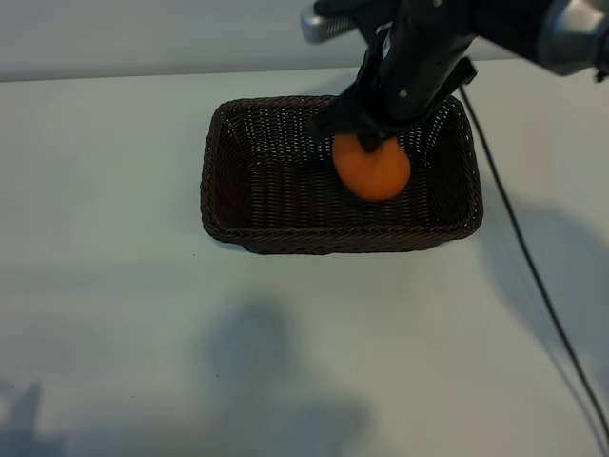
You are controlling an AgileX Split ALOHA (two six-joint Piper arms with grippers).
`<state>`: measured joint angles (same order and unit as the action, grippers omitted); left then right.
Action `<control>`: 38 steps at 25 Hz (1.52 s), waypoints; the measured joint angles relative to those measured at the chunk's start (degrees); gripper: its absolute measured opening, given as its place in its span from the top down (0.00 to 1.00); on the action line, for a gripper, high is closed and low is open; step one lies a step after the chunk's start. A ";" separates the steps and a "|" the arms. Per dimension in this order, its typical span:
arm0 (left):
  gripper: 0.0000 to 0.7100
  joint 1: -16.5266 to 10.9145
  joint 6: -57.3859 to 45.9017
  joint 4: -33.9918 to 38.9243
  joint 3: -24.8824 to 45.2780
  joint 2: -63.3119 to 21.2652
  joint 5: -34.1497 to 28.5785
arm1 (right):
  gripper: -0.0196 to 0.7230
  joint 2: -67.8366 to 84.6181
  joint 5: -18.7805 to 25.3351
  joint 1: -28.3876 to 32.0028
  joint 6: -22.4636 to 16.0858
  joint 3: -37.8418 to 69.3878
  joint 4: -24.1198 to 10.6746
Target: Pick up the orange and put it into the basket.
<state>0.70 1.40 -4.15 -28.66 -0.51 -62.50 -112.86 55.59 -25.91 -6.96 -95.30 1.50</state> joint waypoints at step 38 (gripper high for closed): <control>0.17 0.00 -0.14 0.00 0.00 0.00 0.00 | 0.14 -8.16 10.77 -0.34 1.47 -13.81 1.51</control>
<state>0.70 1.26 -4.15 -28.66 -0.51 -62.50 -121.03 66.36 -26.25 -5.49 -109.11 3.00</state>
